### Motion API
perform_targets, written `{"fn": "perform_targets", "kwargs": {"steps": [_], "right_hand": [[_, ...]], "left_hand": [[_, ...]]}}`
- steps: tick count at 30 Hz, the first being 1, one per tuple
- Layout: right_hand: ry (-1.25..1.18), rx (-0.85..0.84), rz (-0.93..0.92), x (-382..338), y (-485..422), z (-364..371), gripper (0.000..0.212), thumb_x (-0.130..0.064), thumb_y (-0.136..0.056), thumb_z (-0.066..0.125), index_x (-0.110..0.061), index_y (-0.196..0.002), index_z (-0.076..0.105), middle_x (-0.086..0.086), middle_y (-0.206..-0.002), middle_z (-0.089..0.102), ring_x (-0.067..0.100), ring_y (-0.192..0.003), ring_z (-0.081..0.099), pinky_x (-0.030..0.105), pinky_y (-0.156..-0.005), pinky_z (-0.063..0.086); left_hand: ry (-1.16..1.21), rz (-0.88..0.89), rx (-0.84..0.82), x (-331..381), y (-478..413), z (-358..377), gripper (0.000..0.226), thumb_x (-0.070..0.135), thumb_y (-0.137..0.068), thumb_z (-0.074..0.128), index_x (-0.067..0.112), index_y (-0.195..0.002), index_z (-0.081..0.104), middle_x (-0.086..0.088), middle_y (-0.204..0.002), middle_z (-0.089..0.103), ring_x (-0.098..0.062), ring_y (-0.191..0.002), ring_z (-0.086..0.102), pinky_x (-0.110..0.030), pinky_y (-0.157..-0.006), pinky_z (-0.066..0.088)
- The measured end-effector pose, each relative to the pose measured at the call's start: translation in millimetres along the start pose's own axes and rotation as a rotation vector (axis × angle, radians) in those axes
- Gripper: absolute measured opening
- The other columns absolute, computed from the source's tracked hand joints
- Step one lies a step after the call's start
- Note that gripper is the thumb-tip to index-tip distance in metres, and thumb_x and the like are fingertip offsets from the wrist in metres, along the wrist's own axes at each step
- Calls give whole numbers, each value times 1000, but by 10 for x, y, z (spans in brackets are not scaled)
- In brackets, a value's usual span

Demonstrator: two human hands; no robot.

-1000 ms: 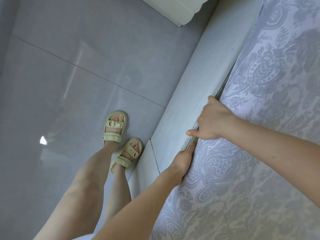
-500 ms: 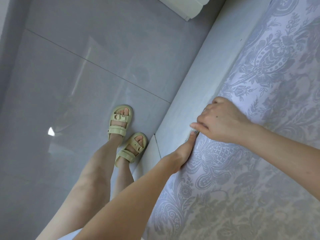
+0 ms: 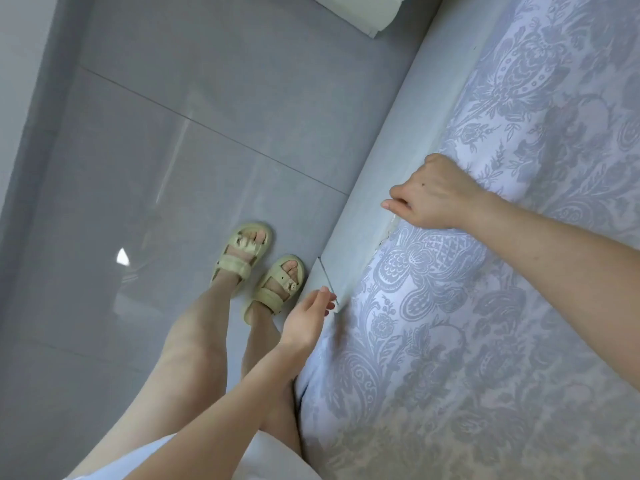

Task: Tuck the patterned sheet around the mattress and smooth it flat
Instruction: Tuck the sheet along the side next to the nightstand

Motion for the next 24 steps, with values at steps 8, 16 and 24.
{"fn": "perform_targets", "kwargs": {"steps": [8, 16, 24], "right_hand": [[-130, 86, 110, -638, 184, -214, 45, -40, -87, 35, -15, -71, 68, 3, -65, 67, 26, -65, 63, 41, -88, 46], [-145, -215, -90, -1883, 630, 220, 51, -42, -84, 33, -20, -51, 64, -5, -51, 57, 21, -57, 59, 43, -82, 51], [-55, -656, -23, -2249, 431, 213, 60, -47, -100, 16, -12, -106, 65, 6, -114, 63, 23, -112, 52, 35, -104, 24]], "left_hand": [[-118, -101, -210, -623, 59, 18, 65, 69, -76, 32, 30, -114, 67, 10, -114, 66, -12, -111, 58, -37, -106, 40], [-177, 34, -116, -856, 188, -235, 51, 43, -100, 28, 17, -107, 71, 2, -115, 66, -14, -111, 57, -26, -101, 38], [-242, -95, -102, -1646, 331, -675, 43, 43, -100, 28, 27, -103, 69, 5, -125, 54, -11, -115, 48, -22, -94, 29]]}}
Point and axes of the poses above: each hand's wrist, its own y-axis away from the middle knuckle, its own z-axis out of the palm, x = y × z, the point moved 3 cm from there along -y, towards the middle knuckle
